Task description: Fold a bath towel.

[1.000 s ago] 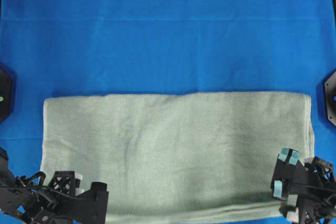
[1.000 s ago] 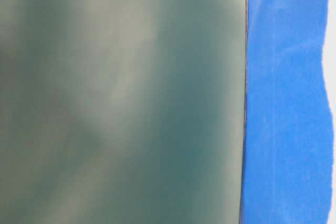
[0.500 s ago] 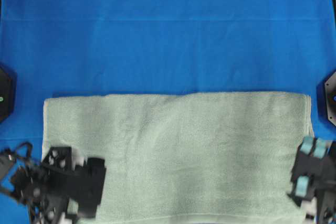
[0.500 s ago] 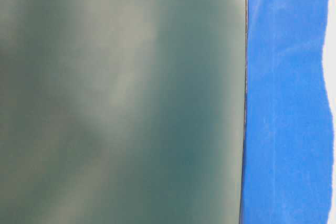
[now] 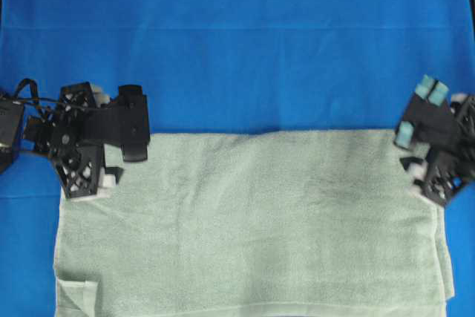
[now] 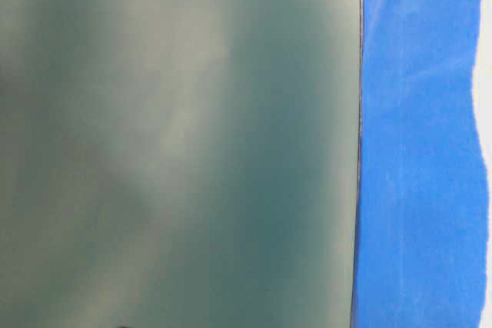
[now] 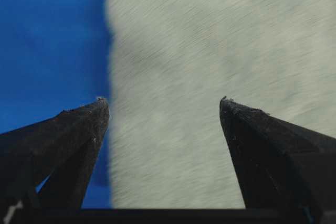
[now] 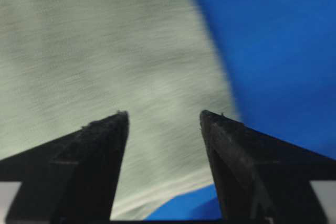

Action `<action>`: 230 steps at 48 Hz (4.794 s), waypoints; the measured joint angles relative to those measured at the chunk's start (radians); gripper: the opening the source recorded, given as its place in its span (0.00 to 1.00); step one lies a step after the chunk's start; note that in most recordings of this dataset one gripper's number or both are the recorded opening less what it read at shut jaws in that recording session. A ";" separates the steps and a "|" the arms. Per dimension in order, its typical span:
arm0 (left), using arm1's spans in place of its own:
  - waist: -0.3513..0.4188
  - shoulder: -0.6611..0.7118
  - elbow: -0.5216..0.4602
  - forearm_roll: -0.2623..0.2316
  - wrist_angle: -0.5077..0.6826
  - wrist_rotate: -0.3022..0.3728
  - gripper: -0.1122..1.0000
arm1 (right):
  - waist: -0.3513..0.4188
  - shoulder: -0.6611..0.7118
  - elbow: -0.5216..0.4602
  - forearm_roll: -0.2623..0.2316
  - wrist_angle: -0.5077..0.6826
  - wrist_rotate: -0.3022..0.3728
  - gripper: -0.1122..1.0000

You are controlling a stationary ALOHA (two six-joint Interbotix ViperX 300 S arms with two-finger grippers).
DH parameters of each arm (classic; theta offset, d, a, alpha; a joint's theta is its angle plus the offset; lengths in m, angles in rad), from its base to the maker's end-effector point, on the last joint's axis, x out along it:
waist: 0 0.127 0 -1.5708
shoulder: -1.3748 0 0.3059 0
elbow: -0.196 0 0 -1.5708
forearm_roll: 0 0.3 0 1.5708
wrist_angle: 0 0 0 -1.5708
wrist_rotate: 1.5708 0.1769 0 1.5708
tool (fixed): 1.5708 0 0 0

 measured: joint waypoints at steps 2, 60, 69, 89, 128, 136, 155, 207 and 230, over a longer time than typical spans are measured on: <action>0.015 0.003 0.018 0.006 -0.003 0.003 0.84 | -0.040 0.006 0.029 0.000 -0.049 -0.025 0.64; -0.018 0.020 -0.067 -0.029 0.213 -0.104 0.18 | -0.261 -0.098 -0.006 -0.048 -0.103 -0.103 0.22; -0.058 -0.100 -0.216 -0.029 0.380 -0.146 0.18 | -0.259 -0.232 -0.132 -0.233 0.054 -0.104 0.22; -0.199 -0.166 -0.430 -0.028 0.439 -0.184 0.18 | -0.563 -0.161 -0.244 -0.623 -0.005 -0.091 0.22; -0.391 0.192 -0.796 -0.002 0.244 -0.187 0.18 | -0.124 -0.460 -0.291 -0.508 0.500 -0.020 0.22; -0.373 0.183 -0.755 0.003 0.249 -0.212 0.18 | -0.114 -0.374 -0.247 -0.575 0.568 0.021 0.22; -0.238 -0.034 -0.176 0.002 0.037 -0.456 0.18 | -0.647 0.051 -0.103 -0.604 -0.213 0.109 0.22; -0.123 -0.210 0.167 0.017 -0.041 -0.377 0.87 | -0.919 0.480 -0.333 -0.586 -0.569 -0.184 0.70; -0.081 -0.495 0.193 0.017 0.038 -0.324 0.88 | -0.845 0.083 -0.040 -0.284 -0.390 -0.249 0.70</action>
